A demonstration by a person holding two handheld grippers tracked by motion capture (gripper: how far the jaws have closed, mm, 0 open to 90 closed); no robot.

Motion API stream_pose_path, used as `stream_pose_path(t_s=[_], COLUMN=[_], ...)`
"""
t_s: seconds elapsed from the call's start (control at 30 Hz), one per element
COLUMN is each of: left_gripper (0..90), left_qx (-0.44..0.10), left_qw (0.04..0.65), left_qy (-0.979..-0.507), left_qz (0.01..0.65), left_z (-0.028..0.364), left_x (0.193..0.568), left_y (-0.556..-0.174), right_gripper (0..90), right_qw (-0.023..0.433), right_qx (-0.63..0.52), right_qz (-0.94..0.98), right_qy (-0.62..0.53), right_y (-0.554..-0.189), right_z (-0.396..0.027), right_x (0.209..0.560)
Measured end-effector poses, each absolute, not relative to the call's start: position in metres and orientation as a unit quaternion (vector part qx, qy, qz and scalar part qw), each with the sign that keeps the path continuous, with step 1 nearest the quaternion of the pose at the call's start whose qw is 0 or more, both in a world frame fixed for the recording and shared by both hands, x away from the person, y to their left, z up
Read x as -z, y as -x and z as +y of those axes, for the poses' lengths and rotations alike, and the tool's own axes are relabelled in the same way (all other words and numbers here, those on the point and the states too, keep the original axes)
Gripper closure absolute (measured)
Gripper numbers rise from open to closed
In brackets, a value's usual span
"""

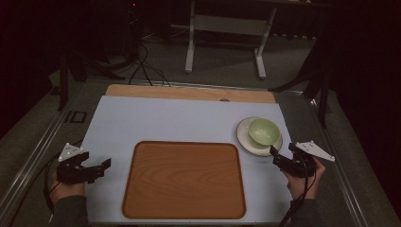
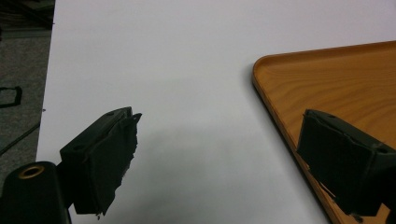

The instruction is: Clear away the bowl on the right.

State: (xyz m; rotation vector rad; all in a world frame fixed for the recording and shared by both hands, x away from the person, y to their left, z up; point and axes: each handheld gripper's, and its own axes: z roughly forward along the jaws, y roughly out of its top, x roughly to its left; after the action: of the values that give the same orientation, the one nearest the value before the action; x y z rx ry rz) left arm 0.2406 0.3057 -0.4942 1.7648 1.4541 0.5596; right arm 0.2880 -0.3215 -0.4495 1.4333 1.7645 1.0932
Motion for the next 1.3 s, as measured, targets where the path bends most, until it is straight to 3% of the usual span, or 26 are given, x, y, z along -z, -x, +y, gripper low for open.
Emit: stream_pose_path(t_s=[1.3], left_gripper=[11.7], left_qx=[-0.218], left_qw=[0.386], left_qy=[-0.688], left_qz=[0.574], left_z=[0.307], left_x=[0.494], left_y=[-0.24], right_gripper=[32.6], right_qw=[0.273], right_qx=[-0.381], right_qz=[0.653], right_qy=[-0.595], right_y=[-0.374], right_z=[-0.343], right_x=[0.466])
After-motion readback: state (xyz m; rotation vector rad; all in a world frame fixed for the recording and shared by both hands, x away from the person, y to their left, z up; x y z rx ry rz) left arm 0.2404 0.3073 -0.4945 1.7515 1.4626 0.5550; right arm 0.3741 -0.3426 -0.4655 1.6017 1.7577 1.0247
